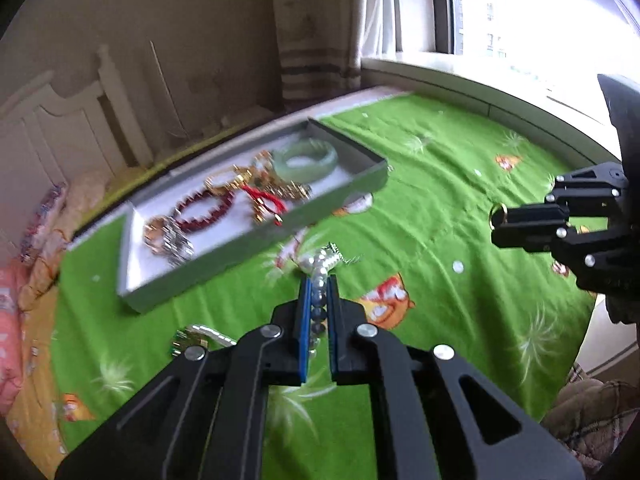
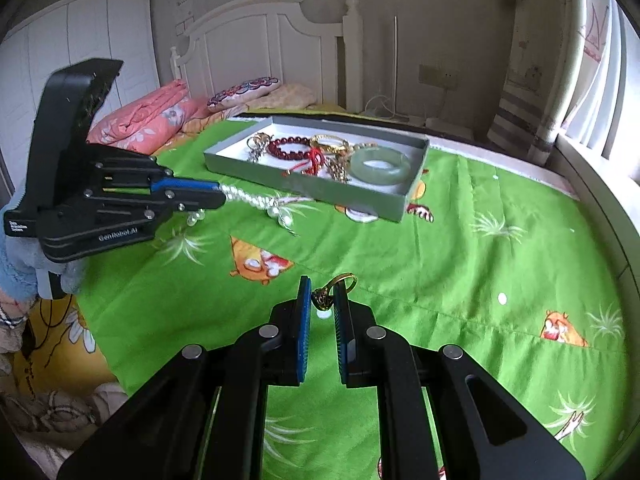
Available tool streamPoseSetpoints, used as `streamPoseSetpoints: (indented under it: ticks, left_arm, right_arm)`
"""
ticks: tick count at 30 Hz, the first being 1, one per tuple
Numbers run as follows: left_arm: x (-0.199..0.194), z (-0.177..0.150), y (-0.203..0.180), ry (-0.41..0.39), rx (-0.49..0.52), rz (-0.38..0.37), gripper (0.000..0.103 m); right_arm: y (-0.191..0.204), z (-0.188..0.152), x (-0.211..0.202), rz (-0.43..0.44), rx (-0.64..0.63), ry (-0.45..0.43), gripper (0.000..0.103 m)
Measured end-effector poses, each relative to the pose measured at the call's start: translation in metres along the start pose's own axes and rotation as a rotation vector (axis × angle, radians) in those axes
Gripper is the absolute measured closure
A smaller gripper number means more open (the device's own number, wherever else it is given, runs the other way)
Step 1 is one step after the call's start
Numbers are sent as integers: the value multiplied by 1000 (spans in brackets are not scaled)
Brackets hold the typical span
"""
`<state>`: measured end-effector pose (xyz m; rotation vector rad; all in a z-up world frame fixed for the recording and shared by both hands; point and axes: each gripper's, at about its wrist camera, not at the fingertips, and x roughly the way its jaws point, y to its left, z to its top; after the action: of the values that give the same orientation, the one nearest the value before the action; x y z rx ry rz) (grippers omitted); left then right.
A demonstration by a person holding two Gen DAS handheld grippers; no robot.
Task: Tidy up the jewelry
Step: 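Grasp the gold ring with the right tool while the left tool lifts the pearl necklace, then carry the ring and necklace into the tray and open both tools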
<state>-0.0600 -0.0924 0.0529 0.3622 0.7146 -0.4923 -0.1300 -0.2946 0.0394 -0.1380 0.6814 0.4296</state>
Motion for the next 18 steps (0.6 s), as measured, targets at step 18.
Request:
streamPoseSetpoints:
  ticks: [18]
  left_arm:
    - [-79,38,11,-148,49,114,96]
  right_arm:
    - [30,49,-24,-31,-113,-75,92]
